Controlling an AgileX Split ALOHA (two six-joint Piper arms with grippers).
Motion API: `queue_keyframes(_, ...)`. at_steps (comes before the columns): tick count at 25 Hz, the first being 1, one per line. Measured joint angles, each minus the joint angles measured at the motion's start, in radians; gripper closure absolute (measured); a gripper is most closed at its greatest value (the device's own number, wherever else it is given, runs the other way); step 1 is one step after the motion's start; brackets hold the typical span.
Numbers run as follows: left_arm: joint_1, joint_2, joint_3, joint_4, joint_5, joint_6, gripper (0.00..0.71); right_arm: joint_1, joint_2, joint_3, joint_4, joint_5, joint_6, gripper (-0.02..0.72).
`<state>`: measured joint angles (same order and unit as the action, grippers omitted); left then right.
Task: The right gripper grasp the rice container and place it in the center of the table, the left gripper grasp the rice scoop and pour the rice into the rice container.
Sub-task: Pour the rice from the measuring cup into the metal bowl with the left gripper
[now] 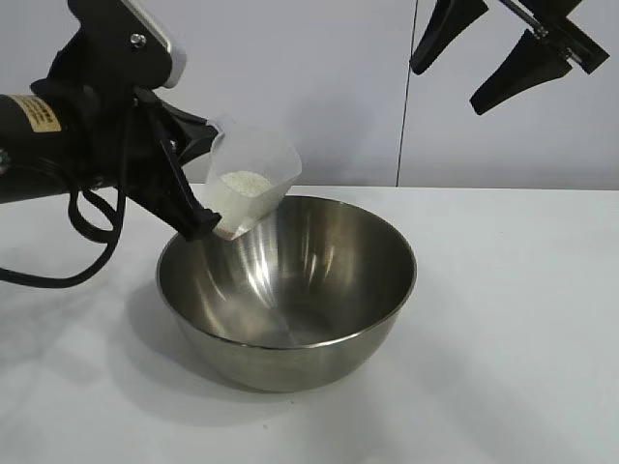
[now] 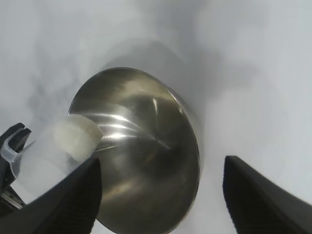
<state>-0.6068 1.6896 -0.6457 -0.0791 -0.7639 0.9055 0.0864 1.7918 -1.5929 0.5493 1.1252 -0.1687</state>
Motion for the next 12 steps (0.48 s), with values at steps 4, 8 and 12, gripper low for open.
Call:
queue_keyframes(4,-0.071,0.000,-0.008,-0.085,0.000,0.384,0.700,0.000,0.000,0.000,0.000,-0.001,0.000,0.216)
queue_keyframes(8,-0.169,0.000,-0.011,-0.251,-0.010,0.757,0.701,0.000,0.000,0.000,0.000,-0.003,0.000,0.216)
queue_keyframes(12,-0.240,0.001,-0.014,-0.384,-0.103,1.116,0.701,0.000,0.000,0.000,0.000,-0.009,0.000,0.216)
